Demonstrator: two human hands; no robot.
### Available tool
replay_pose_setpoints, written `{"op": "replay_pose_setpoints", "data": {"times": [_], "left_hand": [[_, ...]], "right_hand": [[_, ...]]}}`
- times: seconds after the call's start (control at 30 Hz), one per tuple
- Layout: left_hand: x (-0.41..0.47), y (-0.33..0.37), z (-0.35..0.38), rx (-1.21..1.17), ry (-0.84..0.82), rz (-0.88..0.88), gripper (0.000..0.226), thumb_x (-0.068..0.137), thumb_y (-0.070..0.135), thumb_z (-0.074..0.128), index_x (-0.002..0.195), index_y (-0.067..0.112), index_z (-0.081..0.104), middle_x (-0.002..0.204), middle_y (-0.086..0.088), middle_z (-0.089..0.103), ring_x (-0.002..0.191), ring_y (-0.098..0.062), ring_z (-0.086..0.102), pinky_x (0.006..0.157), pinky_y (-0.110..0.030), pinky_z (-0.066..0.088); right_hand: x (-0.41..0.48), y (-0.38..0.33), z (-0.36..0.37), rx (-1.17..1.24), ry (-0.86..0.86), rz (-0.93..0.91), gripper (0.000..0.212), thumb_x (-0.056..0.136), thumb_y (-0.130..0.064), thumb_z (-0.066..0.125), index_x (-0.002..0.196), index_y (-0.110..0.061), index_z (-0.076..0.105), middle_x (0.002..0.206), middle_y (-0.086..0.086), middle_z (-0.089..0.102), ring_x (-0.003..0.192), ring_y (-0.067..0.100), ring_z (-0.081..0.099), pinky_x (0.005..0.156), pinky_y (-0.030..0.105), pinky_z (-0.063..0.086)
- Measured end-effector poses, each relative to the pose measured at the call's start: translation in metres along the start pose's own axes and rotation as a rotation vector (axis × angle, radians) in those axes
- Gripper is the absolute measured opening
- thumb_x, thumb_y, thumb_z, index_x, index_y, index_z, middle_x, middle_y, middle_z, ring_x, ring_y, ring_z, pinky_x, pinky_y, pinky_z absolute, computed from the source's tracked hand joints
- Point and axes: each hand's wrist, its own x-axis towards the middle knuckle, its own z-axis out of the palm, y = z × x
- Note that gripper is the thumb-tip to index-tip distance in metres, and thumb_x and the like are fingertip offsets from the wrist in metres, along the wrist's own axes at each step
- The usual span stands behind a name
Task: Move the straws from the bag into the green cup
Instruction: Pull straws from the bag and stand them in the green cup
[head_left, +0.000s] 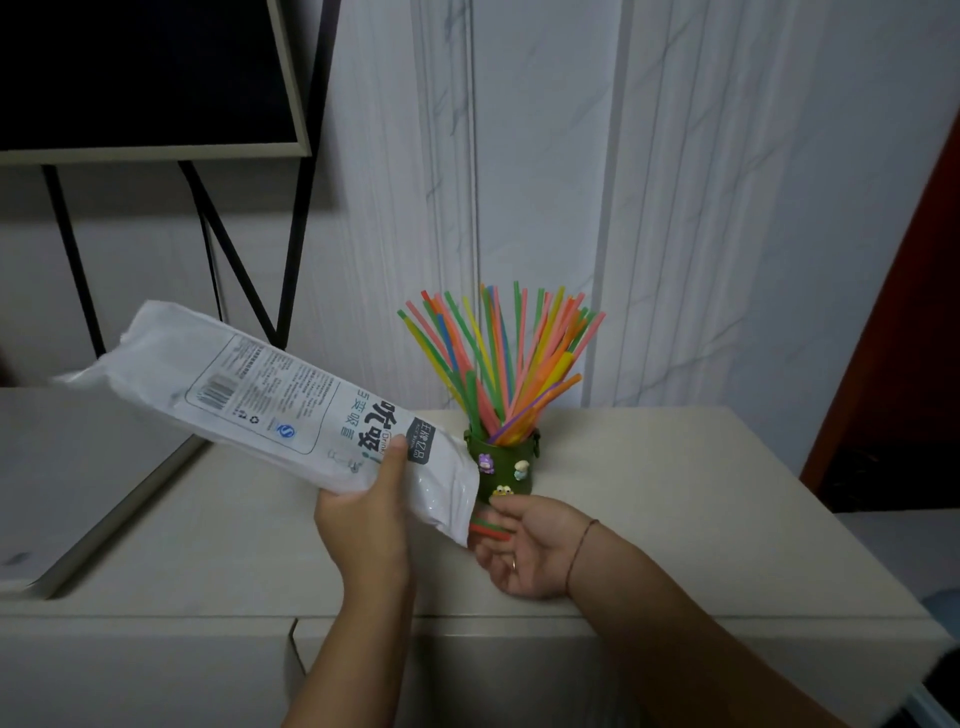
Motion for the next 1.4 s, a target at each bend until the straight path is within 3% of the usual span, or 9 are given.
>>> {"op": "replay_pose_setpoints", "data": {"times": [0.17,0.3,0.43,0.6,0.7,0.9,1.1,1.27,1.4], "left_hand": [[0.005,-0.002,-0.001,-0.04,0.03,-0.062,0.02,0.077,0.021,0.078,0.092,0.025,0.065,0.095,0.013,0.069,0.09,-0.006,0.067,0.083,-0.027,0.052],[0.02,-0.011,-0.013,-0.239,0.115,-0.359,0.034,0.083,0.013,0.07,0.116,0.013,0.063,0.109,-0.002,0.07,0.09,-0.016,0.068,0.087,-0.037,0.055],[0.038,-0.015,-0.025,-0.434,0.158,-0.529,0.042,0.091,0.01,0.059,0.132,0.014,0.053,0.126,-0.006,0.065,0.087,-0.016,0.066,0.068,-0.039,0.058],[0.045,-0.016,-0.027,-0.447,0.177,-0.574,0.012,0.093,0.008,0.056,0.092,0.02,0.056,0.124,-0.004,0.064,0.077,-0.013,0.064,0.051,-0.034,0.056],[0.042,-0.019,-0.023,-0.468,0.157,-0.607,0.011,0.094,0.007,0.055,0.096,0.018,0.054,0.118,-0.005,0.063,0.075,-0.014,0.063,0.041,-0.032,0.055],[0.036,-0.025,-0.013,-0.469,0.122,-0.63,0.019,0.093,0.007,0.056,0.108,0.019,0.058,0.112,-0.003,0.065,0.066,-0.013,0.067,0.046,-0.033,0.055],[0.04,-0.027,-0.014,-0.46,0.163,-0.602,0.038,0.094,0.008,0.055,0.131,0.017,0.052,0.131,-0.005,0.061,0.078,-0.014,0.063,0.045,-0.032,0.055],[0.044,-0.026,-0.016,-0.467,0.172,-0.596,0.044,0.093,0.007,0.056,0.135,0.018,0.049,0.128,-0.005,0.063,0.079,-0.014,0.064,0.053,-0.034,0.056],[0.042,-0.025,-0.016,-0.476,0.149,-0.605,0.045,0.092,0.007,0.057,0.135,0.016,0.049,0.116,-0.004,0.066,0.08,-0.015,0.065,0.05,-0.035,0.056]], "right_hand": [[0.007,0.0,0.004,0.137,-0.009,-0.129,0.014,0.093,-0.008,0.049,0.081,-0.003,0.055,0.068,0.014,0.061,0.031,0.009,0.049,0.033,0.011,0.038],[0.002,-0.011,0.001,0.222,0.015,-0.335,0.013,0.088,0.009,0.051,0.077,0.006,0.056,0.058,0.016,0.061,0.032,0.008,0.052,0.037,0.012,0.045],[-0.01,-0.03,-0.017,0.267,0.071,-0.468,0.015,0.087,0.01,0.051,0.073,0.006,0.057,0.071,0.016,0.054,0.034,0.008,0.053,0.038,0.013,0.047],[-0.024,-0.042,-0.028,0.376,0.074,-0.526,0.017,0.088,0.006,0.052,0.073,0.004,0.058,0.056,0.012,0.06,0.036,0.008,0.055,0.039,0.011,0.046],[-0.022,-0.033,-0.017,0.367,-0.022,-0.493,0.014,0.087,0.005,0.054,0.076,0.005,0.061,0.06,0.01,0.066,0.042,0.008,0.059,0.042,0.013,0.049],[-0.011,-0.011,0.012,0.217,-0.094,-0.526,0.01,0.087,0.007,0.053,0.084,0.005,0.062,0.071,0.011,0.061,0.049,0.009,0.06,0.049,0.016,0.052],[-0.026,-0.035,-0.001,0.196,0.16,-0.765,0.013,0.089,0.006,0.051,0.078,0.003,0.058,0.042,0.003,0.058,0.035,0.006,0.055,0.042,0.015,0.05],[-0.043,-0.053,-0.024,0.168,0.375,-0.93,0.005,0.088,0.001,0.057,0.09,0.004,0.06,0.064,0.011,0.056,0.038,0.004,0.058,0.047,0.015,0.053],[-0.045,-0.056,-0.033,0.063,0.482,-1.046,0.016,0.088,-0.008,0.06,0.101,0.002,0.061,0.068,0.01,0.062,0.044,0.005,0.062,0.054,0.013,0.054]]}}
